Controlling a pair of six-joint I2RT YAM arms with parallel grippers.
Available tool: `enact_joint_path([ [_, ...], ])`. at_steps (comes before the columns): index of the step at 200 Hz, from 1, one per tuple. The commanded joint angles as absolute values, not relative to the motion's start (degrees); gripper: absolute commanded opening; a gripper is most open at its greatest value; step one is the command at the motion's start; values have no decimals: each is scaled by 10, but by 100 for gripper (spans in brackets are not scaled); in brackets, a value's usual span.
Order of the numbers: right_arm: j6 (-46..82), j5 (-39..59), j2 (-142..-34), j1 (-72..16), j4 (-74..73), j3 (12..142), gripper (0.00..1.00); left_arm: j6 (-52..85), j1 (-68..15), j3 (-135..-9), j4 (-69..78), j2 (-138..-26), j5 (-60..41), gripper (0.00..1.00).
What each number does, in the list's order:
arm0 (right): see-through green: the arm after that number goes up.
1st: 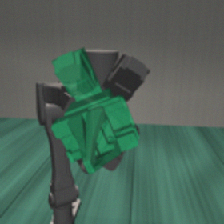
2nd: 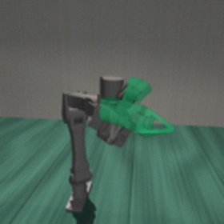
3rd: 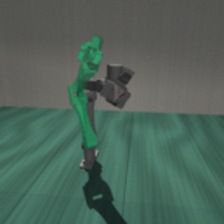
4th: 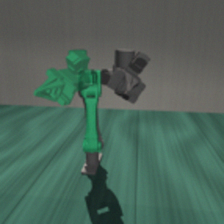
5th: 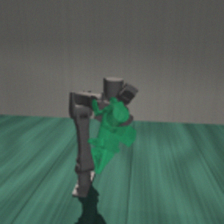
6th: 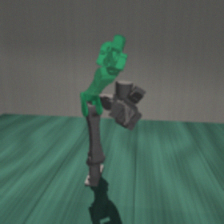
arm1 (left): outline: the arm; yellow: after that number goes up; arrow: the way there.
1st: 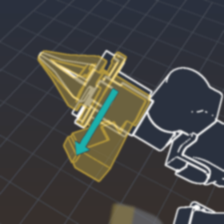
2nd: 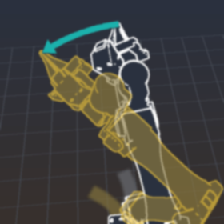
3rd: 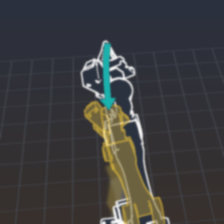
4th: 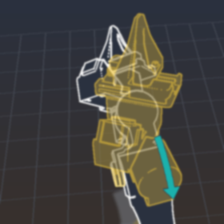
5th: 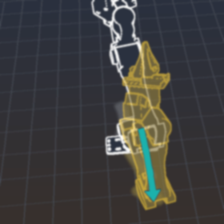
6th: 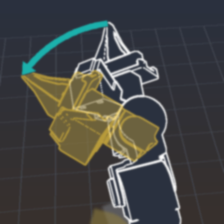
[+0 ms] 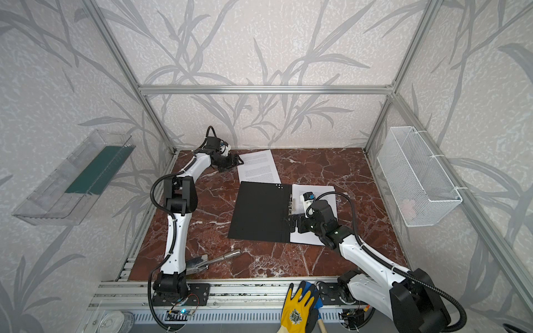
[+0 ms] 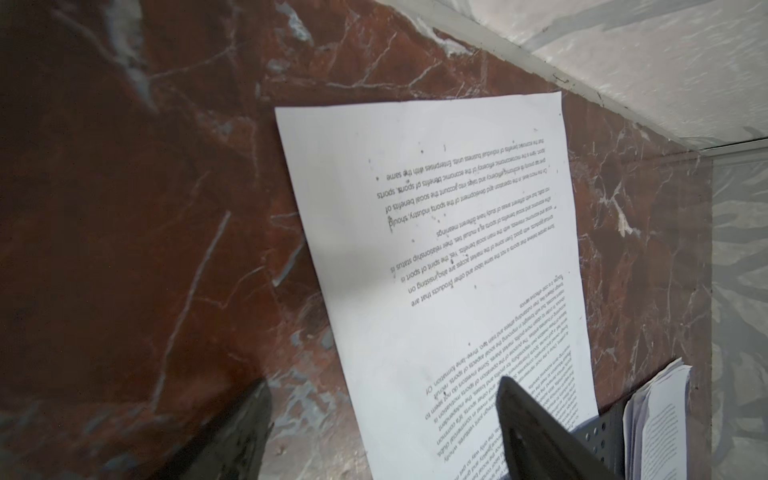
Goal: Put the files into the folder
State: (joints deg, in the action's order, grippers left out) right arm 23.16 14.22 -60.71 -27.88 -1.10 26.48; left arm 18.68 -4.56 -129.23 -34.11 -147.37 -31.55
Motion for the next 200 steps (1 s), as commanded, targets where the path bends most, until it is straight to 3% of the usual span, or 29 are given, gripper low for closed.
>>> enact_joint_path([
  [1, 236, 152, -611, -282, -31, 262, 99, 212, -52, -1299, -362, -1500, -335, 85],
  [131, 239, 168, -619, -282, -41, 262, 99, 293, -92, -1165, -191, -1449, -506, 85],
  [200, 235, 99, -715, -281, 10, 336, 97, 233, -94, -1181, -251, -1422, -449, 84],
])
